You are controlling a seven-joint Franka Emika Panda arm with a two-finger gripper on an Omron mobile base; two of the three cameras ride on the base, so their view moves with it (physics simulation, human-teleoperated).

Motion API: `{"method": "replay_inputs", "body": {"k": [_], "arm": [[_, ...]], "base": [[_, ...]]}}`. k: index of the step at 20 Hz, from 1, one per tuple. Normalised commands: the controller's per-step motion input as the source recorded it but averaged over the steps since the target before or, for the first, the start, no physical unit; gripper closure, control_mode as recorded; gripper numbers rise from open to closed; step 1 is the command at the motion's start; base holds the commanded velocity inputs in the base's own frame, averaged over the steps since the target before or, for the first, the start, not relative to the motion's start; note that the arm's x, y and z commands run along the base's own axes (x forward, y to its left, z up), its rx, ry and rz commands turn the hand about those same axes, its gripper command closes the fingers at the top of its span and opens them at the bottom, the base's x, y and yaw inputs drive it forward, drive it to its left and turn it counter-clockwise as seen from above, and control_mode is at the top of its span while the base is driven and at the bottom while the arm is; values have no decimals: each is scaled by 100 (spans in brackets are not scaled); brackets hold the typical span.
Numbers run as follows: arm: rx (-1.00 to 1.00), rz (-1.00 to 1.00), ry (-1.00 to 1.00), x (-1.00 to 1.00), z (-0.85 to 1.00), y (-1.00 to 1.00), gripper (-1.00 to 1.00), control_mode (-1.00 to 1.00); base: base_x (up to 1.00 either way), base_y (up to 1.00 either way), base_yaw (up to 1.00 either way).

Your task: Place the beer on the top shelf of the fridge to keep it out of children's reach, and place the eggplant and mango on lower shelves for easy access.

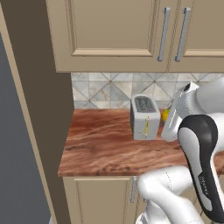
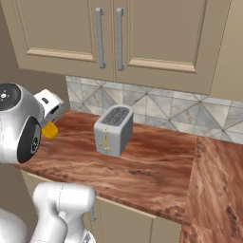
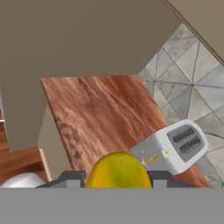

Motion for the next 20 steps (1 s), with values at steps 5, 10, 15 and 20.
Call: {"method": "replay_inputs", "body": {"k": [5, 10, 15, 20], "arm": [[-1, -1, 1, -23, 9, -8, 100, 100], [0, 0, 0, 0, 0, 0, 100, 100], [0, 0, 0, 0, 0, 0, 100, 100], [0, 0, 0, 0, 0, 0, 100, 100]], "base": [[-58, -6, 1], [-97, 10, 33], [-39, 65, 60], [-1, 90, 63]]}}
